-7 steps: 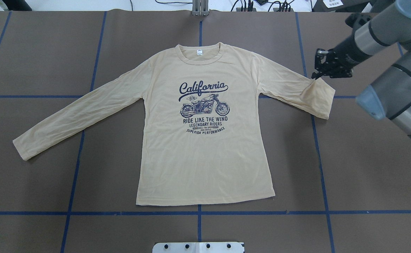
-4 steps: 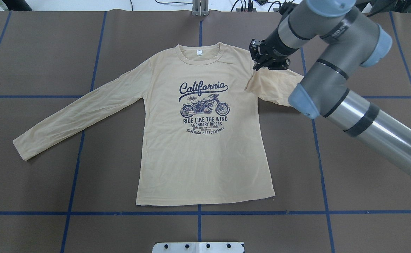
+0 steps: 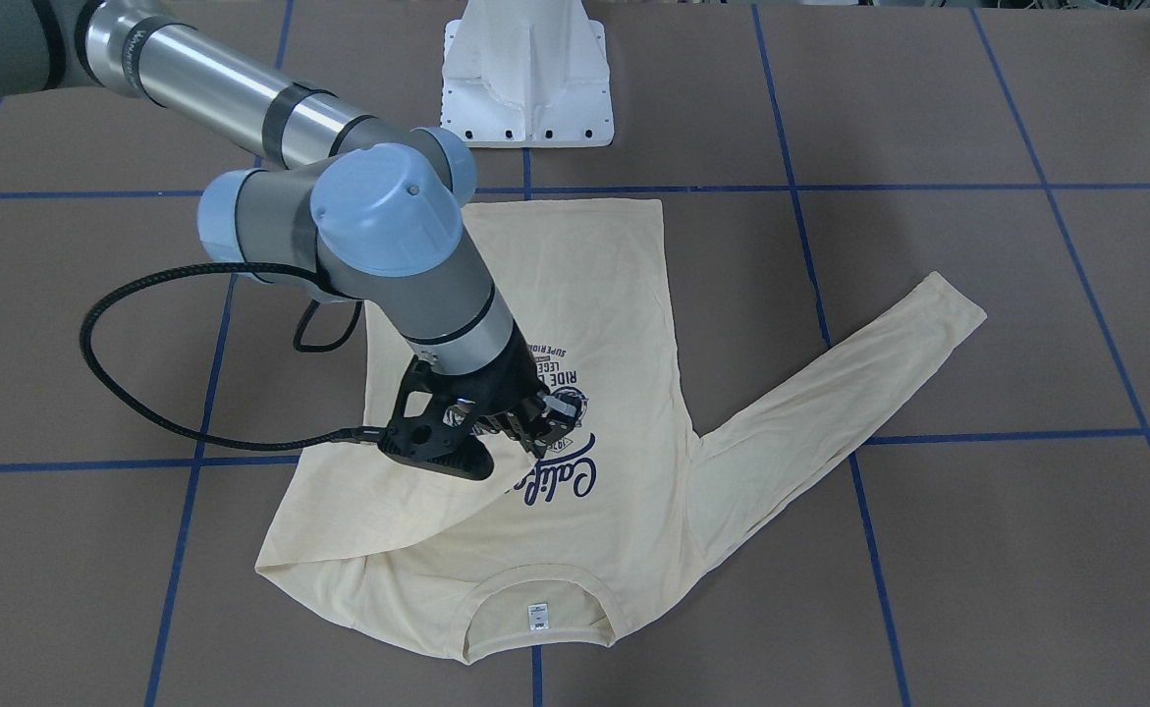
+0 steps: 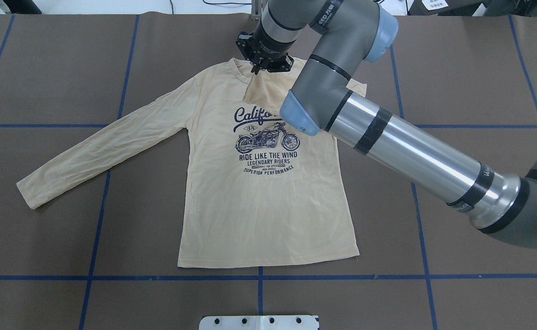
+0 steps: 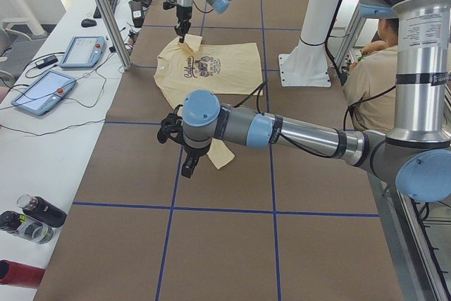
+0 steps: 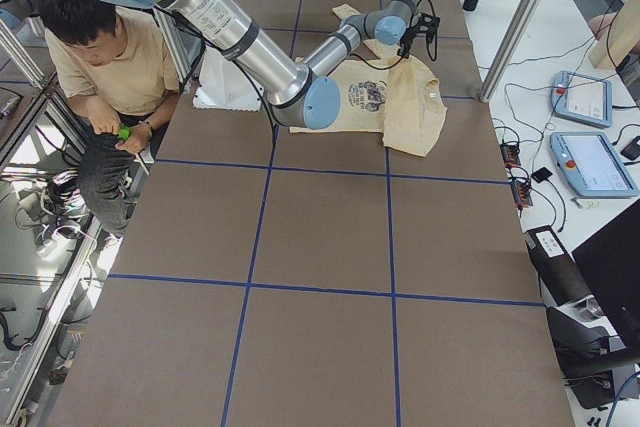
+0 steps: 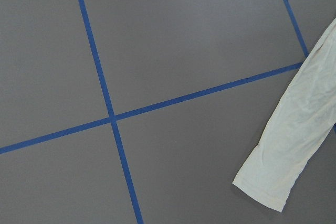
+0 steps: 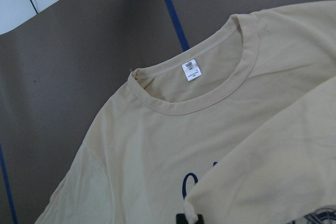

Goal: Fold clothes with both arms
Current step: 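Lift the sleeve with the right gripper and carry it across toward the collar, then lay the cuff near the collar on the far shoulder and open the right gripper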

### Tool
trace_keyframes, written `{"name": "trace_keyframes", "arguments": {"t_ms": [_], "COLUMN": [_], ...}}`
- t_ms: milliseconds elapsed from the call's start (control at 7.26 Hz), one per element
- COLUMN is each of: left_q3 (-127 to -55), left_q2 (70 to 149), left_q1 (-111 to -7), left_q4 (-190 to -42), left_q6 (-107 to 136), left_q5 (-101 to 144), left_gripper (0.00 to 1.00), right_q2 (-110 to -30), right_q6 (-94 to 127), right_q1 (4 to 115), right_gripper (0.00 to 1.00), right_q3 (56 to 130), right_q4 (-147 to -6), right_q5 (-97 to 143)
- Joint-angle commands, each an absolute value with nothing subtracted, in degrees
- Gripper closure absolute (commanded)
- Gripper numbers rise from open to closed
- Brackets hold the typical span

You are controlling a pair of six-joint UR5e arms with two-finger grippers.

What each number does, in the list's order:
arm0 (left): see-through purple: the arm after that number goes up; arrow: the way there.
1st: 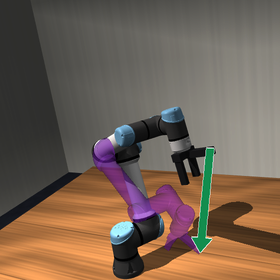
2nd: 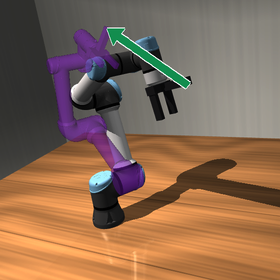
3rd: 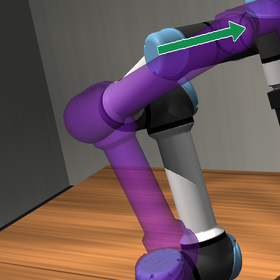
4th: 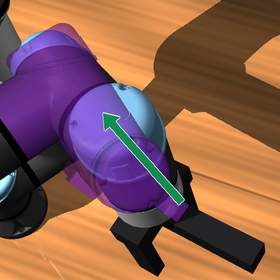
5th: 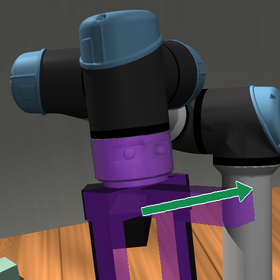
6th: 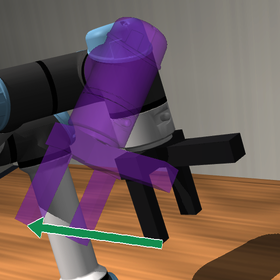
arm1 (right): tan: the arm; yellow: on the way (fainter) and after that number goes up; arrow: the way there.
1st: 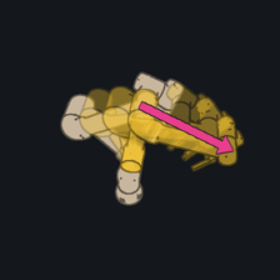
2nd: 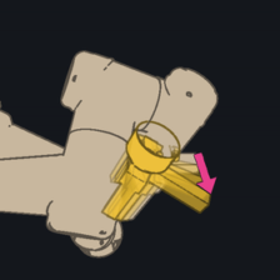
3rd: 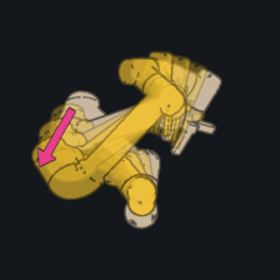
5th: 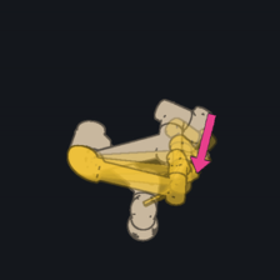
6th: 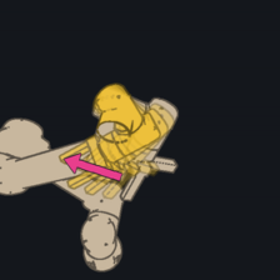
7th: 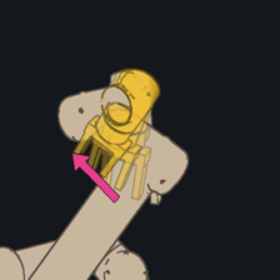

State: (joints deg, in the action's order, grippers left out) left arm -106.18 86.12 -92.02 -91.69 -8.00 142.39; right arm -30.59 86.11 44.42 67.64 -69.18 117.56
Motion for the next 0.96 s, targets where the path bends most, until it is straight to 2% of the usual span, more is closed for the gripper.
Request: {"name": "trace_keyframes", "arguments": {"t_ms": [0,138,826], "left_q3": [-106.17,-106.17,-106.08], "left_q2": [86.04,86.04,86.04], "left_q1": [-92.02,-92.02,-92.02], "left_q4": [-91.85,-91.85,-91.85], "left_q6": [-8.0,-8.0,-7.91], "left_q5": [142.38,142.38,142.38], "left_gripper": [0.0,0.0,0.0], "right_q2": [-24.38,-22.17,-21.62], "right_q6": [86.04,85.87,85.17], "right_q1": [42.63,41.23,33.76], "right_gripper": [1.0,1.0,1.0], "right_q3": [62.6,61.36,59.86], "right_q4": [-67.32,-67.32,-67.24], "right_q5": [115.68,114.1,105.48]}}
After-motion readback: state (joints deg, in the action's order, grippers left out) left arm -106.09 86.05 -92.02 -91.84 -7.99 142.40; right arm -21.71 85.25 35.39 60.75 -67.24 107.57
